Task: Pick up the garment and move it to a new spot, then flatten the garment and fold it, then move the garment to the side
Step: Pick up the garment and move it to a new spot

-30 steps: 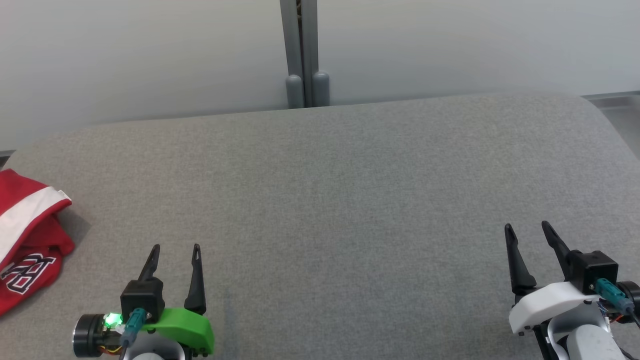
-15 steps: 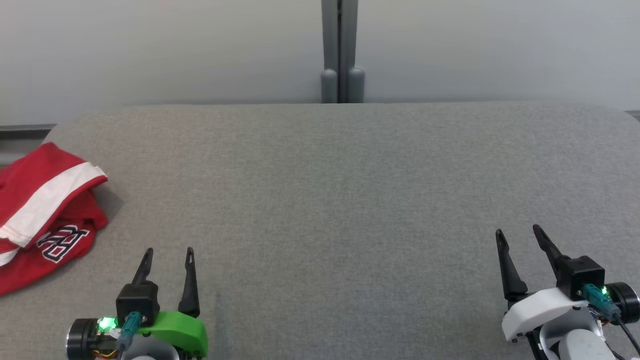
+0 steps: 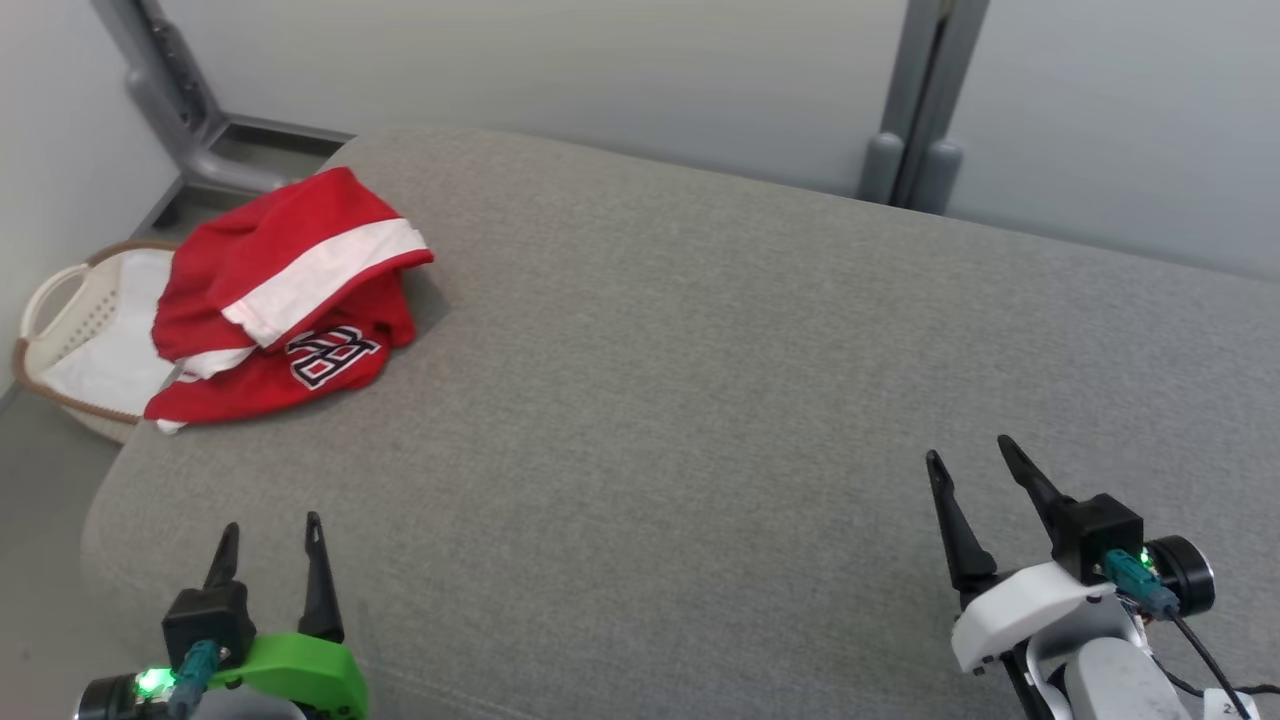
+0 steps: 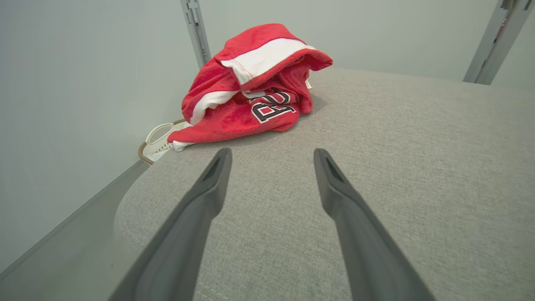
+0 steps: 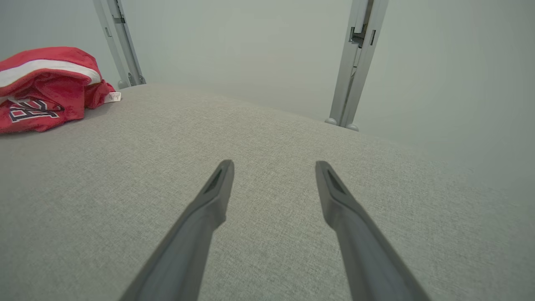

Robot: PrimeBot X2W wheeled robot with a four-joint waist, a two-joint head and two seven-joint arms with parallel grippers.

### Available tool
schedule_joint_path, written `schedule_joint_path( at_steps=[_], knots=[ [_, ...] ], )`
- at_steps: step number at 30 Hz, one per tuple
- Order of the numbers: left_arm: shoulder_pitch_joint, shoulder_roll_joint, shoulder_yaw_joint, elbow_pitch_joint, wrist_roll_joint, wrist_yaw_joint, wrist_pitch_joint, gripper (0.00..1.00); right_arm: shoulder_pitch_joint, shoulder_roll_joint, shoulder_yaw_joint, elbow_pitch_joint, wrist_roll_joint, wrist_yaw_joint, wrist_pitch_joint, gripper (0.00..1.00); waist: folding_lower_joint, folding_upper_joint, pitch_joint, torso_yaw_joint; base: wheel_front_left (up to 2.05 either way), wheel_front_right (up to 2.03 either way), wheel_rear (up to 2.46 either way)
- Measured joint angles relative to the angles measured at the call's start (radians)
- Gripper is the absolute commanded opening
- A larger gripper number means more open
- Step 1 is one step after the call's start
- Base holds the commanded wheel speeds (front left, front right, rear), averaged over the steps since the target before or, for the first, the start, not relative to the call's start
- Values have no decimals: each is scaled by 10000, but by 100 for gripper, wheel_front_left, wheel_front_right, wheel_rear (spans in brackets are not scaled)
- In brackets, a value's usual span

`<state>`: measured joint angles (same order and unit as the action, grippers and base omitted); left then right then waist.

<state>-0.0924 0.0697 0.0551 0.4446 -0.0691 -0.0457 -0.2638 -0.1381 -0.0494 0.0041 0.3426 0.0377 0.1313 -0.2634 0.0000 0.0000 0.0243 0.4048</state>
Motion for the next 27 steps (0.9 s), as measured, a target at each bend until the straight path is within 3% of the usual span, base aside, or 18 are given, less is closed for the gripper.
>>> schedule_joint_path(
  at_steps=[5,13,27],
  knots=[
    [173,-84,788,-196,-380,251,-2,100,-652,21,802,244,-8,0,0,100,0,0,252,863,0,0,0],
    [495,-173,1365,-332,-723,265,-2,100,-1053,-81,1244,585,75,0,0,100,0,0,860,1413,0,0,0],
    [-1096,-194,1202,644,-1198,-531,0,100,-580,-255,627,19,-132,0,0,100,0,0,1080,1294,0,0,0]
  ],
)
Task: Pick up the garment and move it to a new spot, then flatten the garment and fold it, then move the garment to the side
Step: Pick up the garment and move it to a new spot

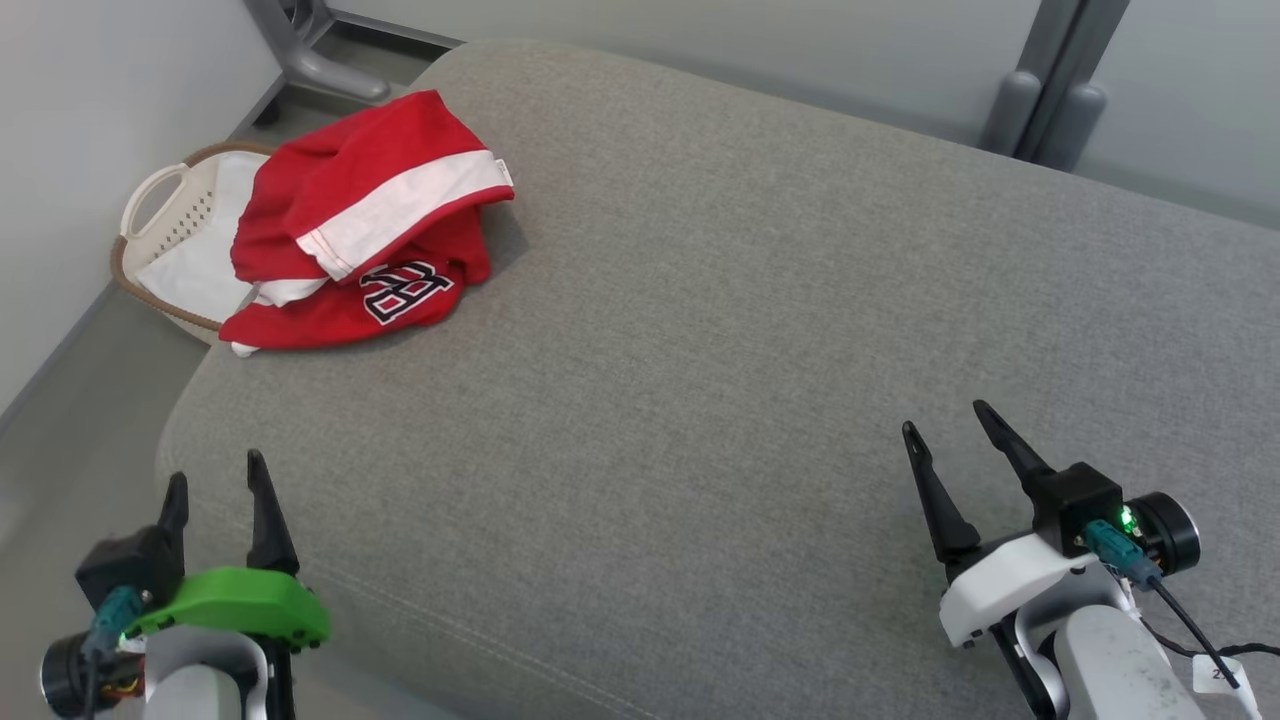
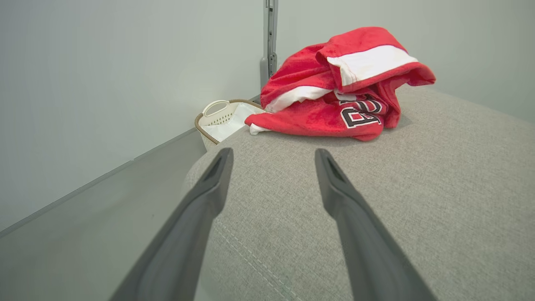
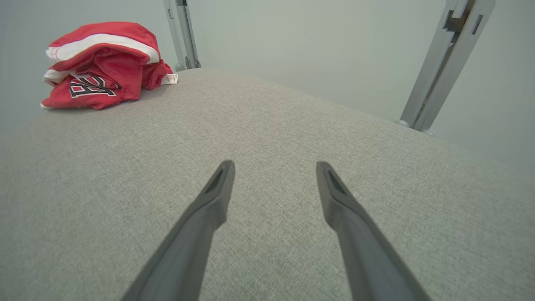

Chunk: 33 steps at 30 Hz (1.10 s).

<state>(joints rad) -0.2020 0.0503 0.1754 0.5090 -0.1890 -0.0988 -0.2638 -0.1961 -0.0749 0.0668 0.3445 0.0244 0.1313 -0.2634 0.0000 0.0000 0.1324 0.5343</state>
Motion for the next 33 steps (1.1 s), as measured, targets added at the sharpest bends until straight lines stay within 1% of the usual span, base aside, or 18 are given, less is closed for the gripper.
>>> schedule_joint_path(
  at_steps=[3,5,12,20,27,33],
  knots=[
    [-668,17,207,215,-10,-148,-2,100,-82,-21,13,-171,-125,0,0,100,0,0,99,-191,0,0,0],
    [-1181,148,255,439,50,-213,-2,100,-204,-63,59,-272,-180,0,0,100,0,0,220,-372,0,0,0],
    [-2835,1020,207,1452,-17,-288,-2,100,-815,-263,441,-573,-272,0,0,100,1,0,814,-1136,0,0,0],
    [-4307,1939,-562,2527,-742,-290,-2,100,-1300,-401,522,-995,-433,0,0,100,2,0,1630,-1962,0,0,0],
    [-5517,2702,-830,3868,-786,-301,0,100,-1640,-420,627,-1202,-564,0,-2,100,2,0,2341,-2596,0,0,0],
    [-6528,3427,-907,5772,-612,-303,111,100,-1830,-372,763,-1350,-629,0,0,100,2,0,2887,-3120,0,0,0]
  ],
)
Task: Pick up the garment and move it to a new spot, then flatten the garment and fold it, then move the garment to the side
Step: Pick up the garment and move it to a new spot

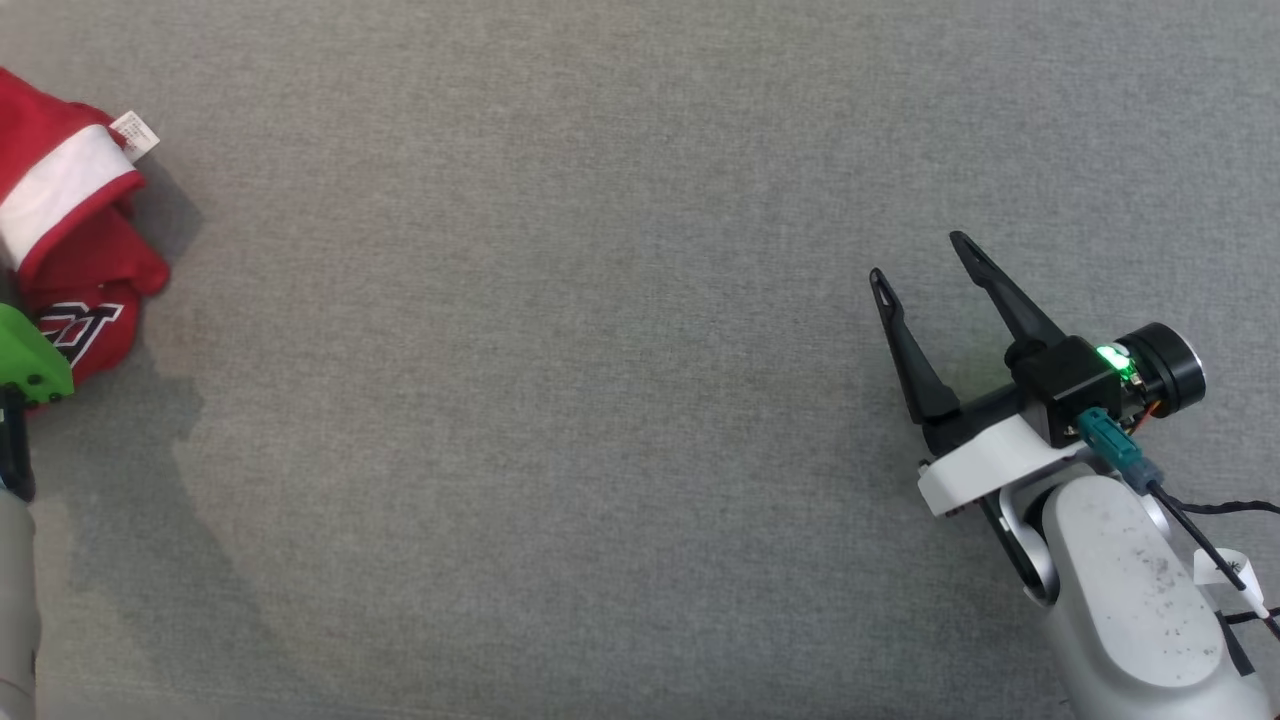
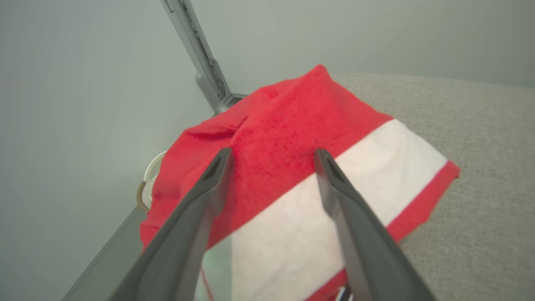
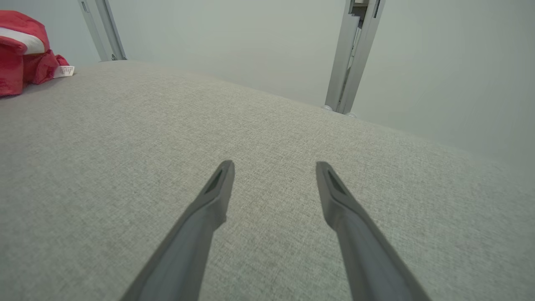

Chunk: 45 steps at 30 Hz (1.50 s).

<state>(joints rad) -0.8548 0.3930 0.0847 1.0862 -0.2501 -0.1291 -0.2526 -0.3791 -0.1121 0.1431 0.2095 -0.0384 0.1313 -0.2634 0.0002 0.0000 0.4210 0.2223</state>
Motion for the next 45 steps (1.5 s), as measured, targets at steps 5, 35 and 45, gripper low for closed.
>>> schedule_joint_path(
  at_steps=[5,35,45],
  knots=[
    [-423,-6,-359,984,-10,0,251,65,-27,63,-35,-35,-13,0,0,100,-1,1,316,-395,0,0,0],
    [360,-1452,-3252,-6316,-1116,0,-111,0,1230,554,-688,159,560,0,0,100,-2,0,-1720,-1054,0,0,0],
    [1155,-2464,-4976,-6510,-1962,0,-113,0,1454,617,-516,107,786,0,-2,100,-2,1,-2096,-2739,0,0,0]
  ],
)
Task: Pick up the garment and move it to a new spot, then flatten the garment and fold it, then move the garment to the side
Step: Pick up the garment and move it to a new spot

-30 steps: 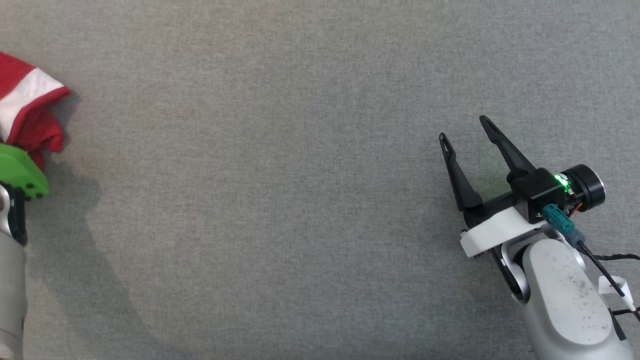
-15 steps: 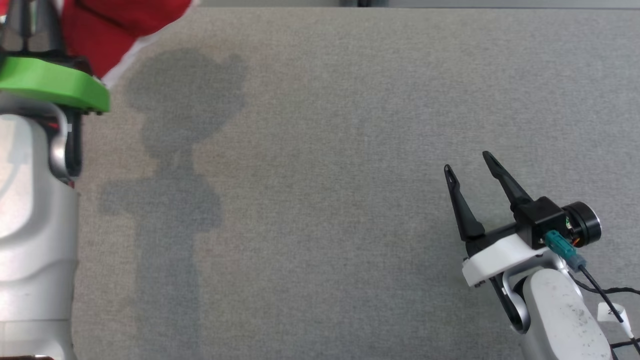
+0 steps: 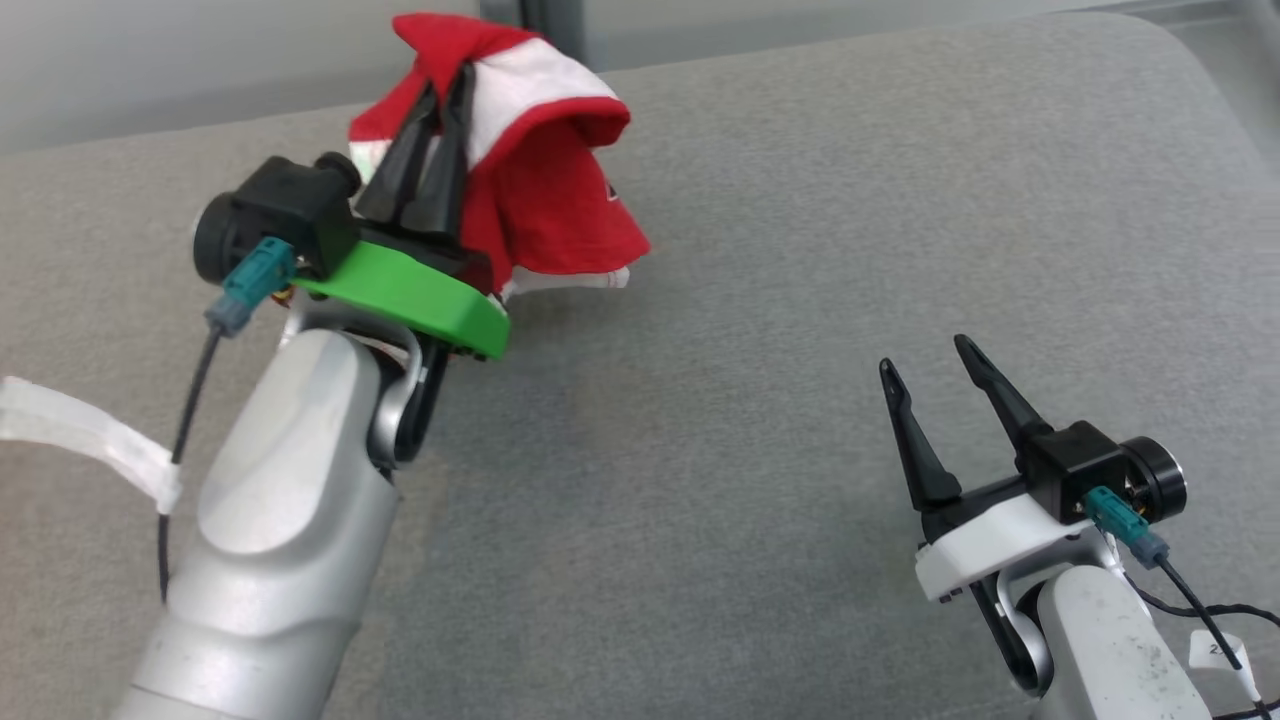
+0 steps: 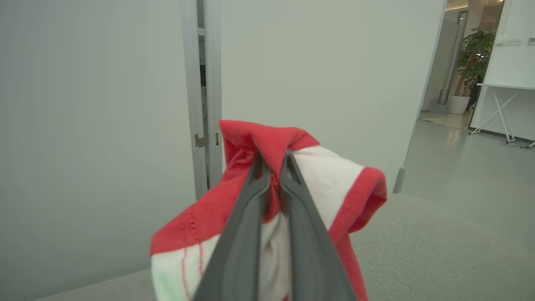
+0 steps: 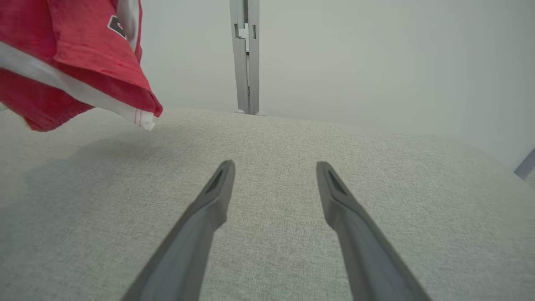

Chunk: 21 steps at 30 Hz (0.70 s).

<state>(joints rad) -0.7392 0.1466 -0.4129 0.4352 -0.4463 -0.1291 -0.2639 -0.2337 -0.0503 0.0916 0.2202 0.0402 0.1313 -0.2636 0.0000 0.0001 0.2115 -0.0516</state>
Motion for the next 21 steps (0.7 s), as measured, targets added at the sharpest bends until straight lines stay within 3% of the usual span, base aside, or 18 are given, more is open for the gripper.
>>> schedule_joint_path(
  at_steps=[4,5,6,14,21],
  knots=[
    [594,-407,-445,130,-96,0,2,0,225,0,0,-21,144,0,0,100,0,0,-86,-751,0,0,0],
    [804,-479,-414,121,-71,0,2,23,252,2,-15,-13,167,0,2,100,0,0,-105,-920,0,0,0],
    [968,-495,-318,107,58,2,0,100,265,-2,-19,-10,203,0,0,100,0,0,-122,-1055,0,0,0],
    [2950,-648,1306,222,986,234,0,100,512,0,-226,-2,332,0,2,100,0,0,-408,-1803,0,0,0],
    [4241,-644,2949,-211,1737,326,0,100,651,4,-416,-13,360,0,0,100,0,0,-673,-1428,0,0,0]
  ],
)
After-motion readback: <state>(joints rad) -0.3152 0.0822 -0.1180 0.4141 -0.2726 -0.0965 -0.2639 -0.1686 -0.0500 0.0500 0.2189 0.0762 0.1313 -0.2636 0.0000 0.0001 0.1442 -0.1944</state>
